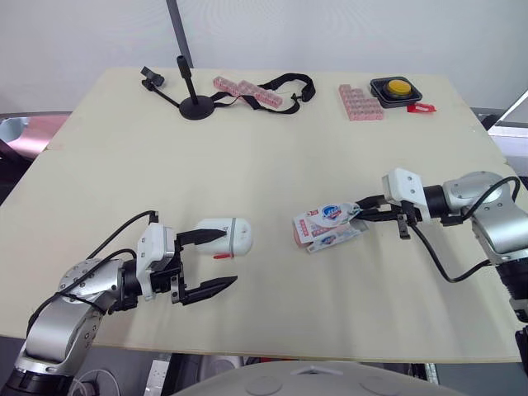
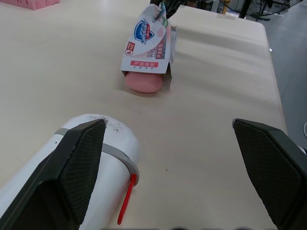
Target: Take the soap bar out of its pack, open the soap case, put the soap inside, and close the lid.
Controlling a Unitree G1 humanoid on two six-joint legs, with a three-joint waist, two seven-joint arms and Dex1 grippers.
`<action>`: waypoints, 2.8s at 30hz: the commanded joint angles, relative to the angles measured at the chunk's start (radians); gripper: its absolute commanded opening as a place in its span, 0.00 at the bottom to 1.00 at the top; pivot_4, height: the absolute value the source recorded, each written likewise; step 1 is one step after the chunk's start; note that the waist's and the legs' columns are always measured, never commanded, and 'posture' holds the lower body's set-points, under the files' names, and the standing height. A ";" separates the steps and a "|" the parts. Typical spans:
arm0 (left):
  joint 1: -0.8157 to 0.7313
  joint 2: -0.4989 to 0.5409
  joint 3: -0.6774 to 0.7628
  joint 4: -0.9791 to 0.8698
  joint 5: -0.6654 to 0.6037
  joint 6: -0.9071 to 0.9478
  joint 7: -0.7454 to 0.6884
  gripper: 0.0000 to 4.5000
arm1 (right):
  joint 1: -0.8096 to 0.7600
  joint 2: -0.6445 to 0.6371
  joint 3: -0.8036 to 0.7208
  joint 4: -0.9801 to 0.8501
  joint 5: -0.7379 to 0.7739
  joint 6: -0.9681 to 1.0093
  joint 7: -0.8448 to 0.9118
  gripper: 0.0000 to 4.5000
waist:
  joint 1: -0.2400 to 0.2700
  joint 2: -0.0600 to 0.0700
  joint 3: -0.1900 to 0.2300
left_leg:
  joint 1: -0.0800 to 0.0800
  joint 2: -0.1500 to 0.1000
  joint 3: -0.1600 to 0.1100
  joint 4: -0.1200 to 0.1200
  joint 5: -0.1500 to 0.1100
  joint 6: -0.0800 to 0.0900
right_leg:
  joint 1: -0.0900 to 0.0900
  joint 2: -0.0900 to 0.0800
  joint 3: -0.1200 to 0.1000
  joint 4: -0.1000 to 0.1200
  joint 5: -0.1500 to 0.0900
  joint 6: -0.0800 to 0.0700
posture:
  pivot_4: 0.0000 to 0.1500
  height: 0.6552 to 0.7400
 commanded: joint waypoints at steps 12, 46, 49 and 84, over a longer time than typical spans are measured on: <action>0.007 0.012 -0.002 -0.001 0.011 -0.016 -0.035 1.00 | 0.065 -0.089 -0.117 -0.044 0.053 -0.005 -0.004 0.12 | 0.000 0.000 0.000 | 0.000 0.000 0.000 0.000 0.000 0.000 | 0.000 0.000 0.000 -0.001 0.000 0.000 | 1.00 0.99; -0.018 0.026 0.011 0.013 0.005 -0.003 -0.043 1.00 | 0.307 0.184 -0.600 0.438 0.082 -0.193 -0.719 0.12 | 0.001 0.008 -0.006 | 0.000 0.000 0.002 0.000 0.000 0.000 | 0.001 -0.001 0.001 -0.001 0.000 0.000 | 1.00 0.99; -0.022 0.025 0.011 0.012 0.000 0.001 -0.042 1.00 | 0.305 0.196 -0.589 0.439 0.050 -0.185 -0.788 0.12 | 0.000 0.011 -0.006 | 0.000 -0.001 0.002 0.000 0.000 0.000 | 0.001 -0.002 0.001 -0.001 0.000 0.000 | 1.00 0.99; 0.002 0.012 -0.007 -0.018 -0.057 -0.021 -0.095 1.00 | 0.391 0.150 -0.640 0.454 0.099 -0.262 -0.683 0.99 | 0.001 0.013 -0.007 | 0.000 -0.002 0.002 -0.001 0.000 0.000 | 0.001 -0.002 0.001 -0.003 0.000 0.000 | 1.00 0.99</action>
